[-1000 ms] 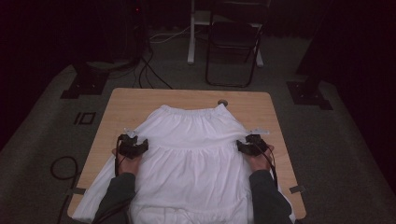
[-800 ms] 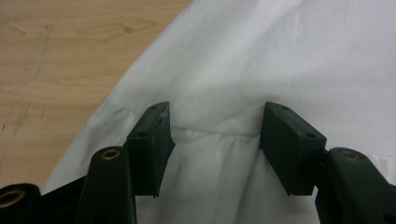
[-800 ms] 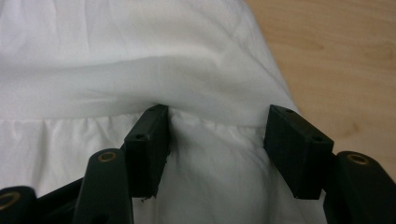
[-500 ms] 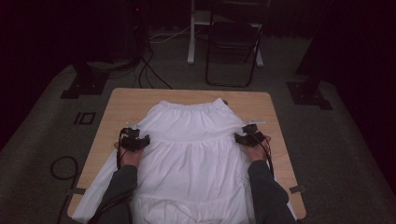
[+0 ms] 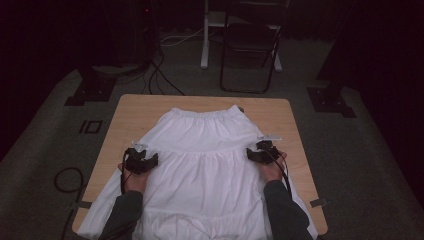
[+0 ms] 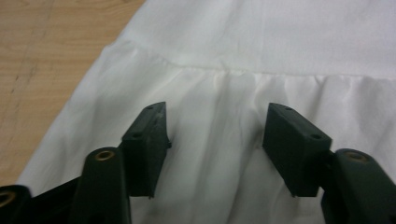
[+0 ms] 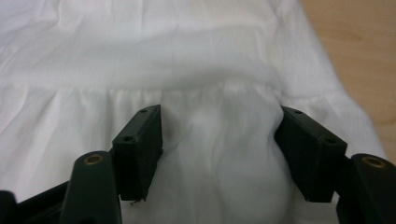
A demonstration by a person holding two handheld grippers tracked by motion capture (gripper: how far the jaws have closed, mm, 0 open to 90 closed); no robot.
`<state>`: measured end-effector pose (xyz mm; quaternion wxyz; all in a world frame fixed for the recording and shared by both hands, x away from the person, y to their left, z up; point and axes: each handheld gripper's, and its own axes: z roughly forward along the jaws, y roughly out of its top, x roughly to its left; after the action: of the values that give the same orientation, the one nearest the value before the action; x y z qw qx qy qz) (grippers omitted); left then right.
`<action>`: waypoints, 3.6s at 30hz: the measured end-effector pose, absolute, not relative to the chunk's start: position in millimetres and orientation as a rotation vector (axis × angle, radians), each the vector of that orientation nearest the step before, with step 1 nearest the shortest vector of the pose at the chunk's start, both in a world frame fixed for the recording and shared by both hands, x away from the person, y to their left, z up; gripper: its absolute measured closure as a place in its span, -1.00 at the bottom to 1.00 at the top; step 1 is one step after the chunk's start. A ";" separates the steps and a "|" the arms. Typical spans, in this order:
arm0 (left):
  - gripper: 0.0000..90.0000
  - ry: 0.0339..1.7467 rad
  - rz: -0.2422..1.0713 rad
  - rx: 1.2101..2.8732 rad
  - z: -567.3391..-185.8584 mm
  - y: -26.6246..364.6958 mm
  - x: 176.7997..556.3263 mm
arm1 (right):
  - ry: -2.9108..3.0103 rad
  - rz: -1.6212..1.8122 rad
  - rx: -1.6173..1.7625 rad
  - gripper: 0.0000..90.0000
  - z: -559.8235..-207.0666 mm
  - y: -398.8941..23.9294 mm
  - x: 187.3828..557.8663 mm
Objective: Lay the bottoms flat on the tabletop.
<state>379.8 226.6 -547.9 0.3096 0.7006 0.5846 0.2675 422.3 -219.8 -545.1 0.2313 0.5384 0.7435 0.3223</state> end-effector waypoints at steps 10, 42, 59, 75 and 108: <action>-0.05 1.563 0.713 1.839 -547.1 223.1 418.4 | 2.031 0.856 1.472 -0.33 -546.6 -217.1 453.0; -0.05 1.460 0.672 1.896 -504.4 245.1 353.3 | 2.081 0.878 1.413 0.17 -504.3 -238.6 396.1; -0.08 1.436 0.600 1.905 -548.0 239.0 292.6 | 2.039 0.912 1.386 0.32 -502.6 -284.2 293.2; -0.08 1.434 0.637 1.904 -549.8 238.0 292.3 | 1.956 0.792 1.551 0.50 -521.7 -343.8 220.8; -0.08 1.436 0.649 1.913 -549.8 236.6 292.2 | 1.767 0.583 1.577 0.80 -507.0 -388.5 271.5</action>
<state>292.2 236.6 -549.8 0.3257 0.7298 0.5478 0.2475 271.5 -388.5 -507.0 0.3439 0.6072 0.6802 0.2245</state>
